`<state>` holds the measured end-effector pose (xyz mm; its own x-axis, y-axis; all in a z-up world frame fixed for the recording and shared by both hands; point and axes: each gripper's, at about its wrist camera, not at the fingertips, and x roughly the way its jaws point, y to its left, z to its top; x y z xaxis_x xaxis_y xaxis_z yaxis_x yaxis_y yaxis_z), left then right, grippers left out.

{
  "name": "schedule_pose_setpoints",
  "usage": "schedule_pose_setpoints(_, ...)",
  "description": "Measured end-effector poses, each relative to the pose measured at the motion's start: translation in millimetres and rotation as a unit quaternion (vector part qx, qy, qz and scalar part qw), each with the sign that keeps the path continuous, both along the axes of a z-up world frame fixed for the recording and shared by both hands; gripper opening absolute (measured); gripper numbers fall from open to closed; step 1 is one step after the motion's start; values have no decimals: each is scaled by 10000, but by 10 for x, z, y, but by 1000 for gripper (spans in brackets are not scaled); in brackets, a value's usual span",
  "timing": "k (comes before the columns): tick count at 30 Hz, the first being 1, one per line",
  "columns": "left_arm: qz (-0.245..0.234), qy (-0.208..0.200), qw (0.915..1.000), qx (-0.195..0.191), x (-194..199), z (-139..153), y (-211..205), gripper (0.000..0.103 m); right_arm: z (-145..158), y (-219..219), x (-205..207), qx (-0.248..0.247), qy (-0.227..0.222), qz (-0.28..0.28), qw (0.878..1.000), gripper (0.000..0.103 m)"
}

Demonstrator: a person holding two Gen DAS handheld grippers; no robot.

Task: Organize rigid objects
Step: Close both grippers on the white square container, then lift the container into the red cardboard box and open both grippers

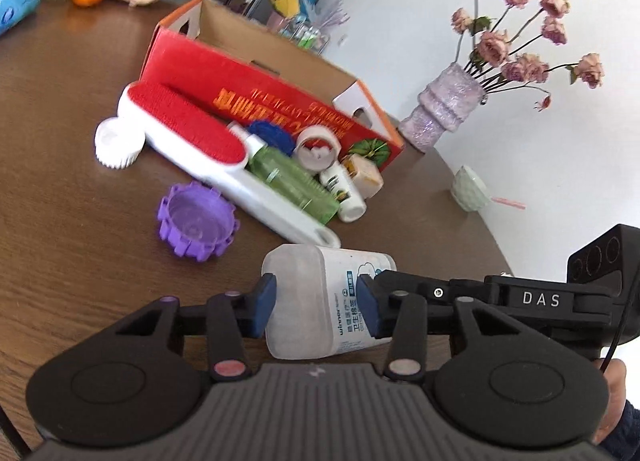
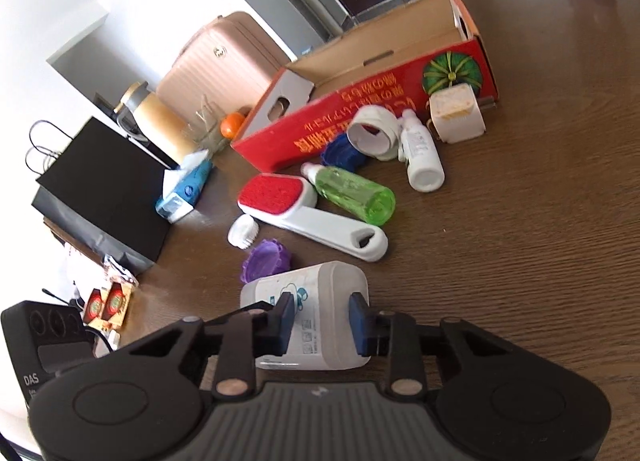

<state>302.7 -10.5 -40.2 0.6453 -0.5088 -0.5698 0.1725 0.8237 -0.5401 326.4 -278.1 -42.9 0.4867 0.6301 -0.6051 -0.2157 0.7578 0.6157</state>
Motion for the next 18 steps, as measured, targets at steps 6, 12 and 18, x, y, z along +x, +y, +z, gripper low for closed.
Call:
schedule_pose_setpoints(6, -113, -441, 9990, 19, 244, 395, 23, 33, 321, -47, 148, 131, -345, -164, 9992, 29)
schedule_pose_setpoints(12, -282, -787, 9965, -54, 946, 832, 78, 33, 649, -37, 734, 219, -594, -226, 9977, 29)
schedule_pose_setpoints(18, -237, -849, 9961, -3, 1937, 1133, 60, 33, 900, -8, 1738, 240, -726, -391, 9963, 29)
